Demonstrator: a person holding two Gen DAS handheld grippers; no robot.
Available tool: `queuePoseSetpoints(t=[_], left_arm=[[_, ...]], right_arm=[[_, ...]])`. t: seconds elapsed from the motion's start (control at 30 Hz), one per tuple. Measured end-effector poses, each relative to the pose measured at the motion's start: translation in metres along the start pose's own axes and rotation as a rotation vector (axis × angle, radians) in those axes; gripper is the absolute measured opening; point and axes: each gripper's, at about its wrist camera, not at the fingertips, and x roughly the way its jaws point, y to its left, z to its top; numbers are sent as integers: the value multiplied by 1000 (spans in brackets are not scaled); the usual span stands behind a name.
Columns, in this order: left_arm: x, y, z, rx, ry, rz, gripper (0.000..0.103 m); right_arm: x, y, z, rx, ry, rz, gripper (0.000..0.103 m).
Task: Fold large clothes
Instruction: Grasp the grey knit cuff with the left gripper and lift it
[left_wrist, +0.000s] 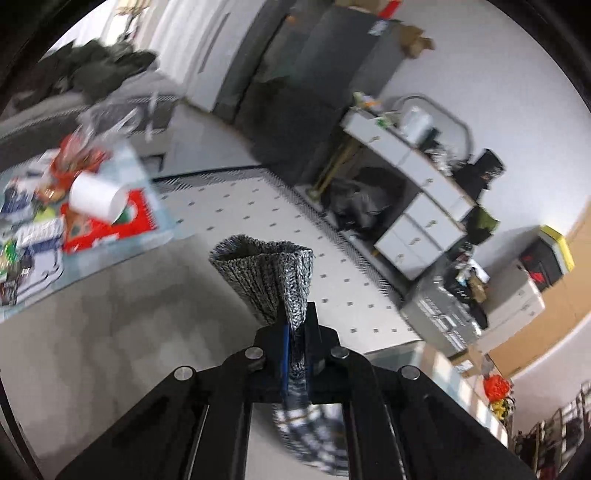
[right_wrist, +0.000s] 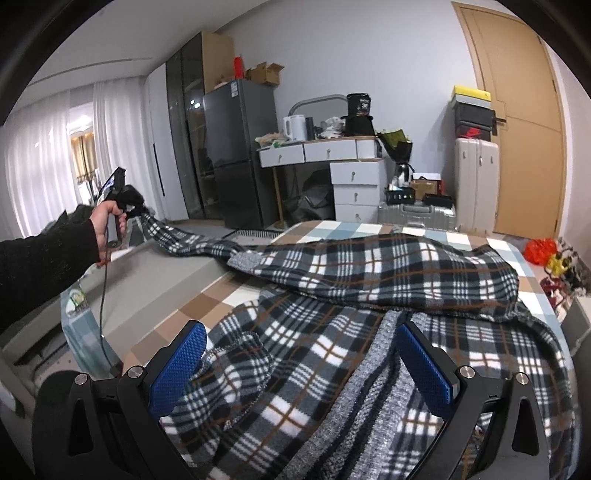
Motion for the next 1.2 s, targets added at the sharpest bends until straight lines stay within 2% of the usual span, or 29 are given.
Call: queuePoseSetpoints(t=[0.13,0.3,0.37,0.5,0.63,0.77,0.9,1.07,1.2], left_arm=[[-24,-64,-5,124,-21,-71,1],[-45,-158,-36,330,-12,-141,1],[-53,-201,-57,405,5,-187,1],[-54,-266,-102,470,85,-285,1],[-48,-327,-158,546,163,-371,1],[-32,-380,-231,597,268,-464,1],[-9,-417,-300,656,350,-508,1],[34,-437,-386,700,490,-492,1],[58,-440,-423,719,541,-498,1]], right_arm=[[-9,-6,2,9,-18,4,103],[-23,-18,1,10,-39,-14,103],[-27,-29,1,45,-41,-19,103],[-42,-59,2,170,-60,-31,103],[-62,-88,1,265,-100,-81,103],[-83,-120,-3,366,-141,-143,103],[-105,-149,-12,480,-185,-192,103],[-118,-170,-19,561,-209,-201,103],[-118,-171,-17,558,-205,-175,103]])
